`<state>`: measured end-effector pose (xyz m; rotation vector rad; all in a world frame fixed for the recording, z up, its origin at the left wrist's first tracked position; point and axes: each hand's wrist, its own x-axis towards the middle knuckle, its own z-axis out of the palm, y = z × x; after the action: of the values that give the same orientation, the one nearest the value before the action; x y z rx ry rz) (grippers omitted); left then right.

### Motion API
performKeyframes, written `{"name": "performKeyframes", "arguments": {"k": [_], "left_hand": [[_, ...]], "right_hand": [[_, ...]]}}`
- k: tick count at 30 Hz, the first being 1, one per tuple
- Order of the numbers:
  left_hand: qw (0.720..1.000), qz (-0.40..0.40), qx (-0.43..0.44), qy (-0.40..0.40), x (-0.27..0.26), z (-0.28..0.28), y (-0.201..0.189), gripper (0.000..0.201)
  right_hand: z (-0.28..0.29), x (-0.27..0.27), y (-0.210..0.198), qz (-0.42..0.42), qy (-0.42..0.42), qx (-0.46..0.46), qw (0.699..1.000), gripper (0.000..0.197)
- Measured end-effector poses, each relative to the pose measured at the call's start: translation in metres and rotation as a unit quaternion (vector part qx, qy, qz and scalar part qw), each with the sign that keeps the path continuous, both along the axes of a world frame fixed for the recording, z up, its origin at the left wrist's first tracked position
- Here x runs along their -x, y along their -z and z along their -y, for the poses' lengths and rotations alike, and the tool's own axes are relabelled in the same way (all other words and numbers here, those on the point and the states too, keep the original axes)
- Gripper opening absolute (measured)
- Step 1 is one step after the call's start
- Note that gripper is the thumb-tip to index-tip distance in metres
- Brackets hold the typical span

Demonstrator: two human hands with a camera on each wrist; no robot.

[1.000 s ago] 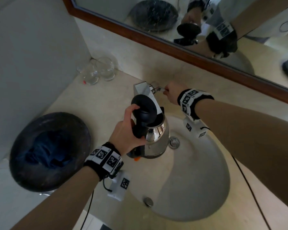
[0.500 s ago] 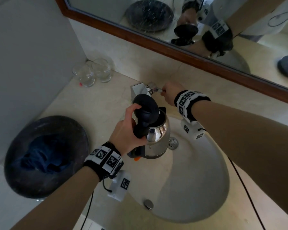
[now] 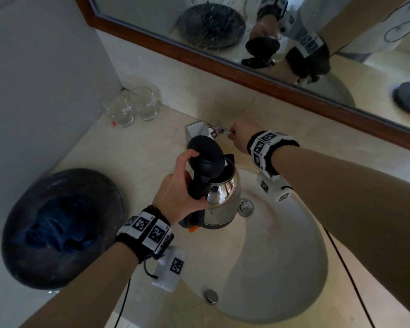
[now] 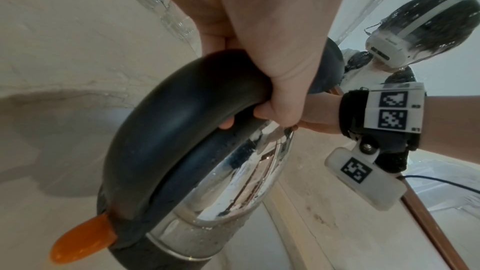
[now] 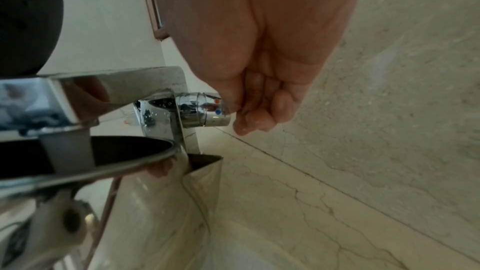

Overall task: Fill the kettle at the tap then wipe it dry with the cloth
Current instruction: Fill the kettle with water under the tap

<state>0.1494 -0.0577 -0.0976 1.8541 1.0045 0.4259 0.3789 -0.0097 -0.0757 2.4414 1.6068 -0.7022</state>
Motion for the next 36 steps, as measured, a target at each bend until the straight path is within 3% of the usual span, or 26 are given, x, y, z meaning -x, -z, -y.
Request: {"name": "performKeyframes", "arguments": {"k": [36], "left_hand": [[0.999,0.024,-0.010,-0.032,0.0046,0.0062,-0.0016,0.094]], "right_hand": [[0.0003,0.0028,-0.0022,0.017,-0.002,-0.001,1.000,0.028]]}}
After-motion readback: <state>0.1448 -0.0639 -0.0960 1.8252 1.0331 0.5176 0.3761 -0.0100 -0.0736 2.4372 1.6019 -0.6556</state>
